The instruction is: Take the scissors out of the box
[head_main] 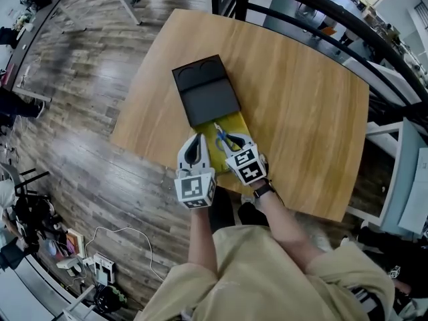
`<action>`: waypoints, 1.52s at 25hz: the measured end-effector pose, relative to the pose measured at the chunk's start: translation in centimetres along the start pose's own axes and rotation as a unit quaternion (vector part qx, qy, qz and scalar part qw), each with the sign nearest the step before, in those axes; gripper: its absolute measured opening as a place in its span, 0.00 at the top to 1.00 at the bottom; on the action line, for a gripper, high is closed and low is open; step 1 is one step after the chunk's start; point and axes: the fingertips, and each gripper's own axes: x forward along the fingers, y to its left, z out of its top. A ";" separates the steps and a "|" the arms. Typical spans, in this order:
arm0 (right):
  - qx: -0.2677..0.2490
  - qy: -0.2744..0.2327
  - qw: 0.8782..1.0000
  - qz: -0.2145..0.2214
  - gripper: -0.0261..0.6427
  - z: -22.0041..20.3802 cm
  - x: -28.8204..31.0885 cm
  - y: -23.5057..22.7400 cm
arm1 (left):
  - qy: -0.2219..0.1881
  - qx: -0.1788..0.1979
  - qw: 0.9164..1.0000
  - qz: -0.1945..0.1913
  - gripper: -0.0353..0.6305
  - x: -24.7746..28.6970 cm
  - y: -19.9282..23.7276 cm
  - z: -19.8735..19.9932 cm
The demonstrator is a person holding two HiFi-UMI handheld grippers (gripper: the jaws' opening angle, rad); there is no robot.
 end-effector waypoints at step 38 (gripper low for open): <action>0.051 0.171 0.983 -0.046 0.83 -5.9 8.3 -2.1 | 0.012 -0.019 0.999 -0.028 0.94 4.1 3.6 0.2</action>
